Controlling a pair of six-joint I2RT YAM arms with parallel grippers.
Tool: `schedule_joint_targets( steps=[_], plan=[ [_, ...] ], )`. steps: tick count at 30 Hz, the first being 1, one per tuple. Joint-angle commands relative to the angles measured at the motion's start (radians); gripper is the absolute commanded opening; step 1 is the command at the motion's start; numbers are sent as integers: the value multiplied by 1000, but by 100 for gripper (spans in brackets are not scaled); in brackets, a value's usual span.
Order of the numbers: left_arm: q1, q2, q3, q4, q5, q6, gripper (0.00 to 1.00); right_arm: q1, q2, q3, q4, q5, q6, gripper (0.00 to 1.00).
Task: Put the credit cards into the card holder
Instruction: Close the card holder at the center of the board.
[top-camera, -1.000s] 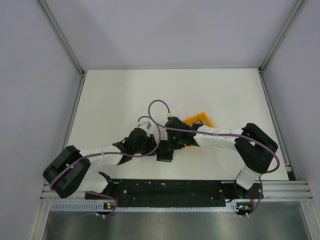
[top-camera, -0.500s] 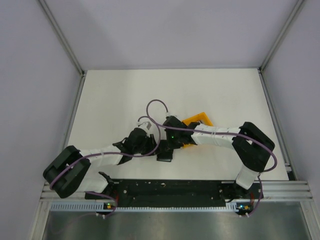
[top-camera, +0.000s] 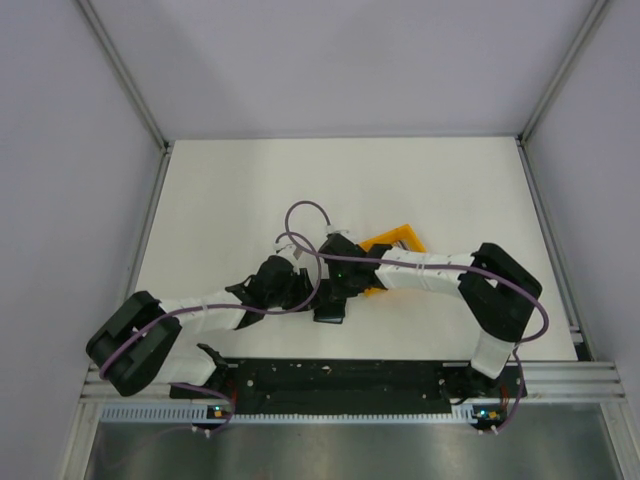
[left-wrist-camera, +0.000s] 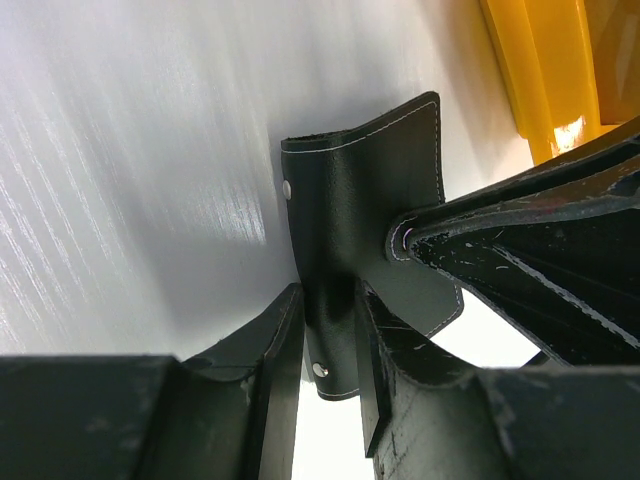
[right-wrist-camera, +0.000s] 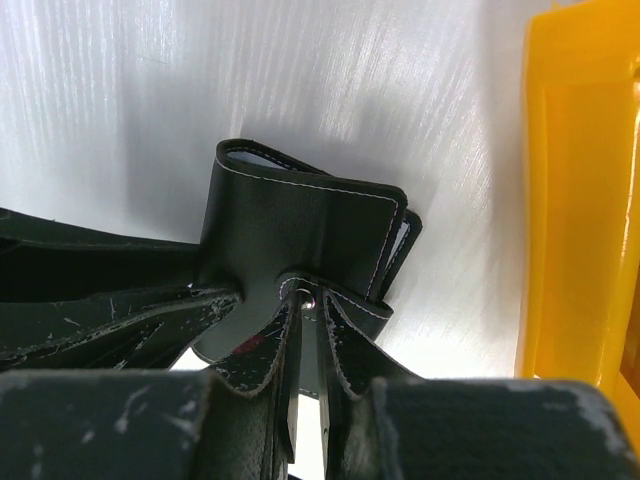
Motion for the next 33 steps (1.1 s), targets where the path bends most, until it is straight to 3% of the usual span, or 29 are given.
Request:
schedule_joint_targets(
  steps=[1, 14, 21, 33],
  plan=[
    [-14, 33, -15, -64, 11, 25, 31, 17, 129, -43, -74, 81, -25, 8],
    [-14, 21, -15, -73, -1, 16, 31, 29, 70, -44, -59, 77, -52, 9],
    [-14, 9, 8, -105, -17, 21, 34, 51, -91, -96, 7, 74, -65, 14],
    [-14, -17, 52, -157, -52, 45, 39, 57, -108, -231, 42, 57, -14, 15]
  ],
)
